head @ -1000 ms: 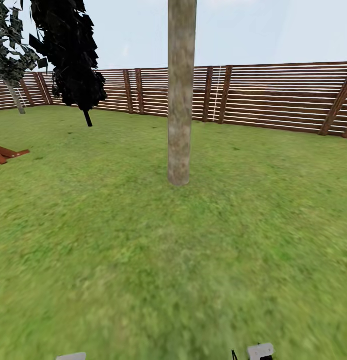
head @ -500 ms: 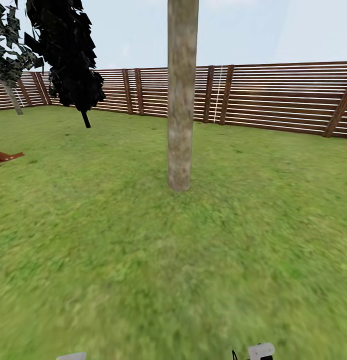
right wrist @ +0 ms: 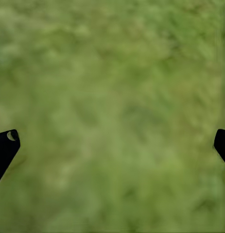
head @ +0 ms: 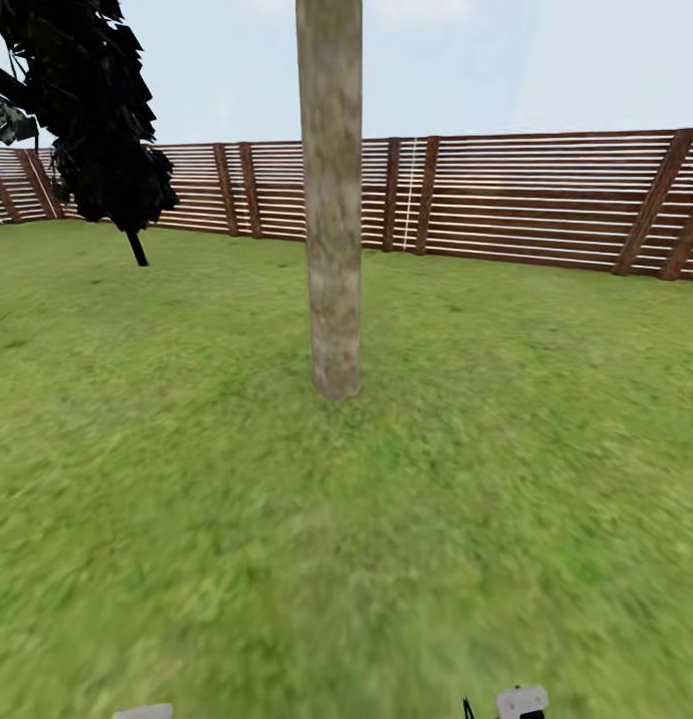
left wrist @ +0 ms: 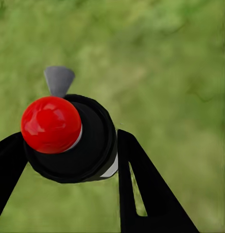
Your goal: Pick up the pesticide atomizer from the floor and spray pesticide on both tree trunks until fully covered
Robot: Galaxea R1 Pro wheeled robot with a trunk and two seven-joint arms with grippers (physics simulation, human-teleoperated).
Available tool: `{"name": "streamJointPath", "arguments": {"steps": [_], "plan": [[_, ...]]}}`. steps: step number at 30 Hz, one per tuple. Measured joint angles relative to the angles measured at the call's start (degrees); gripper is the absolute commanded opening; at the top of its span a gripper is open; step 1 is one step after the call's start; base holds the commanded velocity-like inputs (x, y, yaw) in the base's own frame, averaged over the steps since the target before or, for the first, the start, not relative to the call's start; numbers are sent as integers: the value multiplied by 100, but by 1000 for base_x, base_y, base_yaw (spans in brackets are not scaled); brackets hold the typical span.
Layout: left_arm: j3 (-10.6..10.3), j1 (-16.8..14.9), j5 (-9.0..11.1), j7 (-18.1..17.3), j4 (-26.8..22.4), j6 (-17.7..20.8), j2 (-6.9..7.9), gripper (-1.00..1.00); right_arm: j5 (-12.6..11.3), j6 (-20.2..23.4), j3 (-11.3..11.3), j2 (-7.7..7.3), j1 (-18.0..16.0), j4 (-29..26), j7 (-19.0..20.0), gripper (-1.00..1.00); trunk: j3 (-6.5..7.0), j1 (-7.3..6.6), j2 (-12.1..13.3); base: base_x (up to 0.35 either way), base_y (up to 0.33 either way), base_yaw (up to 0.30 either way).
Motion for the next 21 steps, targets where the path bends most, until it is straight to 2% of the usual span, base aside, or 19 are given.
{"name": "streamJointPath", "arguments": {"steps": [5, 21], "plan": [[1, 0, 0, 0, 0, 0, 0, -100, 0, 0, -4, 0, 0, 0, 1, 100, 31, 0, 0, 343, 0, -112], [1, 0, 0, 0, 0, 0, 0, -100, 2, 0, 0, 0, 1, 0, 1, 100, 103, 0, 0, 343, 0, -3]]}}
